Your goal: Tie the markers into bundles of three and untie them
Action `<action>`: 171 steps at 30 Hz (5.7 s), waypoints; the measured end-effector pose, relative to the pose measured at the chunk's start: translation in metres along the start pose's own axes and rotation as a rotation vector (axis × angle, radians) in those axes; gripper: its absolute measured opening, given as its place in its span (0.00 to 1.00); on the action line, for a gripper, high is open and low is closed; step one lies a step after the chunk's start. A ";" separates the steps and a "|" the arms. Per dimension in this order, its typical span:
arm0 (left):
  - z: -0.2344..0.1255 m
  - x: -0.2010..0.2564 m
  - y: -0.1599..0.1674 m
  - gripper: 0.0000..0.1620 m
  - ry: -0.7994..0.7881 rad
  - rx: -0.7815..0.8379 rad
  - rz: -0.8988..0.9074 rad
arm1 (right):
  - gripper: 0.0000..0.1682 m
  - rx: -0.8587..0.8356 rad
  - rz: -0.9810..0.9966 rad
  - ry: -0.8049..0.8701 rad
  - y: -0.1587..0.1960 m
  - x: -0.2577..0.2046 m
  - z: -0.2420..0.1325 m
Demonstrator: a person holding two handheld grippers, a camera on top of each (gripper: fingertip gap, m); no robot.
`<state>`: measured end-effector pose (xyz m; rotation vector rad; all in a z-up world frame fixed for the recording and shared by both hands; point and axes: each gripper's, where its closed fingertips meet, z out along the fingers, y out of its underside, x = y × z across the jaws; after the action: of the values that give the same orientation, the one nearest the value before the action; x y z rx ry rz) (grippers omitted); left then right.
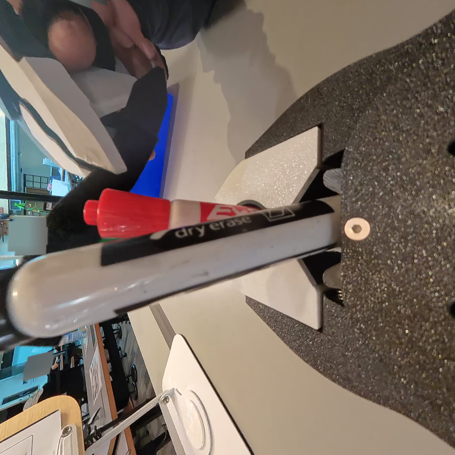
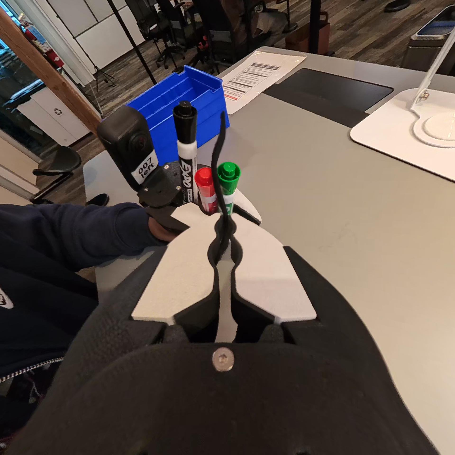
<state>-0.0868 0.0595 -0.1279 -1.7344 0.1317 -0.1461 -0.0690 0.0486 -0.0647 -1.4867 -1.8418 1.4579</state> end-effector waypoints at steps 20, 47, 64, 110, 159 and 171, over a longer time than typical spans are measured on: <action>0.001 0.004 0.003 0.12 -0.001 -0.024 0.029 | 0.08 0.004 -0.010 -0.109 0.005 -0.018 0.013; 0.009 0.010 0.023 0.12 -0.021 -0.162 0.164 | 0.01 -0.161 -0.020 -0.081 0.030 -0.002 0.017; -0.001 0.052 0.001 0.12 0.448 -0.021 -0.331 | 0.19 0.180 -0.220 -0.321 -0.014 -0.003 -0.012; -0.014 0.087 -0.004 0.12 0.726 -0.029 -0.427 | 0.25 0.214 -0.198 -0.586 0.020 -0.029 0.015; -0.034 0.102 -0.020 0.12 0.932 0.066 -0.487 | 0.01 0.217 0.018 -0.736 0.028 -0.019 0.019; -0.027 0.096 -0.017 0.12 0.829 0.053 -0.412 | 0.11 0.226 0.035 -0.691 0.024 -0.008 0.019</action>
<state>0.0033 0.0197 -0.1046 -1.5340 0.3669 -1.1576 -0.0688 0.0309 -0.0904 -0.9714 -1.8997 2.3137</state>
